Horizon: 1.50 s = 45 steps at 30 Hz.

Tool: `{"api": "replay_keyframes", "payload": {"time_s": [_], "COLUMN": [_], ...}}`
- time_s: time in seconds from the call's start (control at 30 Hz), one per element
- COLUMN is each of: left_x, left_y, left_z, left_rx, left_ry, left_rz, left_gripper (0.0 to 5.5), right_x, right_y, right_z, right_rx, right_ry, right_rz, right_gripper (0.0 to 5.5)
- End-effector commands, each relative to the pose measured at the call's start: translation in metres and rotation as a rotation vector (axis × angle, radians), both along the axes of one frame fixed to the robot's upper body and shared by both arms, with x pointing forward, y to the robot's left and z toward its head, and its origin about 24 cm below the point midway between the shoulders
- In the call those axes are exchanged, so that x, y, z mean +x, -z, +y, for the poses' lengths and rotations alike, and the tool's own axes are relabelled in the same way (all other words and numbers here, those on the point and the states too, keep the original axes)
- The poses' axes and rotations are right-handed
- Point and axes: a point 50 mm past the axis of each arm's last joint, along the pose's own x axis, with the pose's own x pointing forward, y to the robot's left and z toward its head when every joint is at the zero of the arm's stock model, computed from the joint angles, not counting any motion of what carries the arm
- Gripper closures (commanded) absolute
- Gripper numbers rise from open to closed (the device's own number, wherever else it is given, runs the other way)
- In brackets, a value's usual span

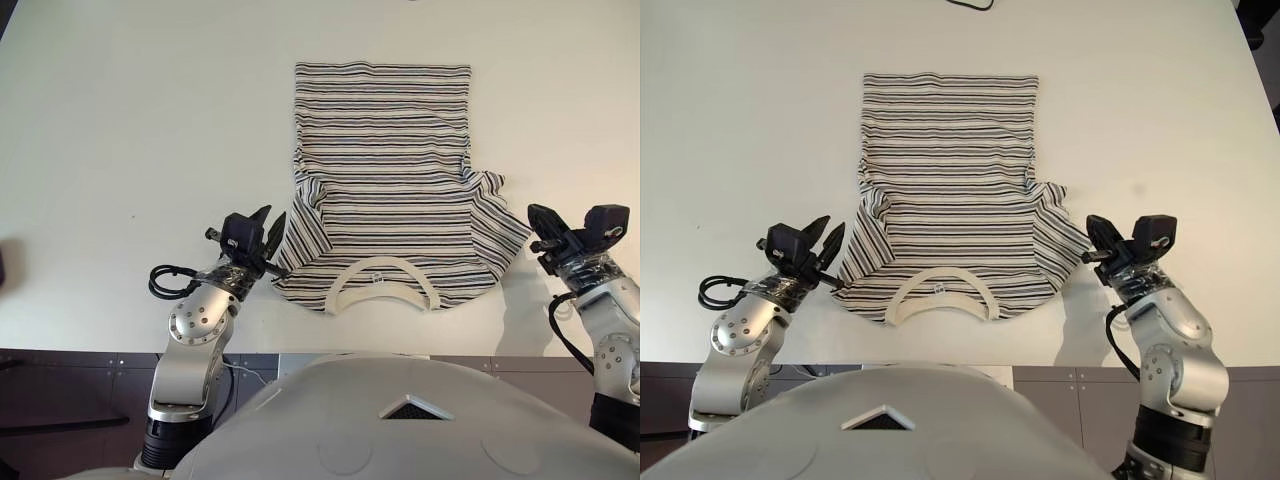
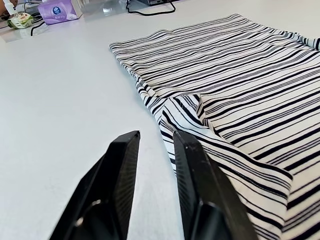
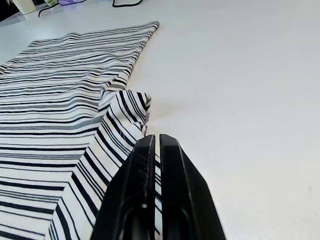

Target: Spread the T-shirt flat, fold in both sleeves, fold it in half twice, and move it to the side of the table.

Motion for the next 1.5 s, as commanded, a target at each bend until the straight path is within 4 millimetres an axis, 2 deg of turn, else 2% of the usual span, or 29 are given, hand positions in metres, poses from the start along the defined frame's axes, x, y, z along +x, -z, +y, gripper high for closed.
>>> {"api": "replay_keyframes", "payload": {"time_s": [0.03,0.13,0.3,0.47,0.57,0.7,1.0,1.17,1.23,1.37,1.5], "left_x": [0.000,-0.001,-0.001,0.001,0.000,-0.001,0.001,0.000,0.000,0.000,0.000], "left_y": [0.001,0.001,0.001,0.001,0.002,0.002,0.003,0.002,0.002,0.002,0.001], "left_z": [0.002,0.001,0.001,0.001,0.001,-0.001,0.000,0.000,-0.001,-0.001,-0.001], "left_rx": [0.016,0.016,0.020,0.022,0.022,0.019,0.022,0.021,0.020,0.017,0.018], "left_ry": [-0.008,-0.010,-0.001,0.010,0.011,0.012,0.013,0.012,0.011,0.012,0.009], "left_rz": [0.006,0.008,0.011,0.011,0.015,0.016,0.014,0.013,0.014,0.013,0.014], "left_gripper": [4.25,4.25,4.25,4.25,4.25,4.25,4.25,4.25,4.25,4.25,4.25], "right_x": [-0.009,-0.014,-0.023,-0.030,-0.028,-0.019,-0.013,-0.012,-0.012,-0.009,-0.004], "right_y": [0.007,0.013,0.024,0.029,0.025,0.023,0.022,0.022,0.021,0.017,0.004], "right_z": [-0.006,-0.009,-0.017,-0.007,0.004,0.007,0.001,-0.002,-0.002,0.000,0.007], "right_rx": [0.050,0.081,0.124,0.169,0.205,0.220,0.207,0.208,0.209,0.208,0.199], "right_ry": [0.032,0.054,0.122,0.084,0.035,0.042,0.115,0.134,0.133,0.125,0.063], "right_rz": [0.050,0.096,0.170,0.226,0.216,0.196,0.159,0.147,0.142,0.115,0.033], "right_gripper": [4.91,4.23,4.23,4.23,4.23,4.23,4.23,5.17,5.37,5.37,5.37]}}
